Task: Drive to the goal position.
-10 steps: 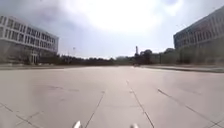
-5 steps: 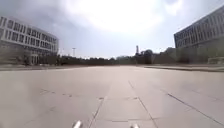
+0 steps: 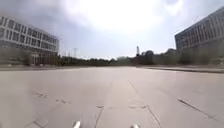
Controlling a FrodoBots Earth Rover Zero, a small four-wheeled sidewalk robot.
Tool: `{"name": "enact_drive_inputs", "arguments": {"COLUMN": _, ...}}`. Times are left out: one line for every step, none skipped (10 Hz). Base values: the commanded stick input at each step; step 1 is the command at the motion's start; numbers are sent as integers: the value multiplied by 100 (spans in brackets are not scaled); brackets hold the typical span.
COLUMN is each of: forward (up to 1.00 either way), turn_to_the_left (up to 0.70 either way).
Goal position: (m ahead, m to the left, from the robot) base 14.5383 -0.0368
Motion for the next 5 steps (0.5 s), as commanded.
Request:
{"name": "enact_drive_inputs", "arguments": {"forward": 70, "turn_to_the_left": 0}}
{"name": "enact_drive_inputs", "arguments": {"forward": 70, "turn_to_the_left": 0}}
{"name": "enact_drive_inputs", "arguments": {"forward": 70, "turn_to_the_left": 0}}
{"name": "enact_drive_inputs", "arguments": {"forward": 70, "turn_to_the_left": 0}}
{"name": "enact_drive_inputs", "arguments": {"forward": 70, "turn_to_the_left": 0}}
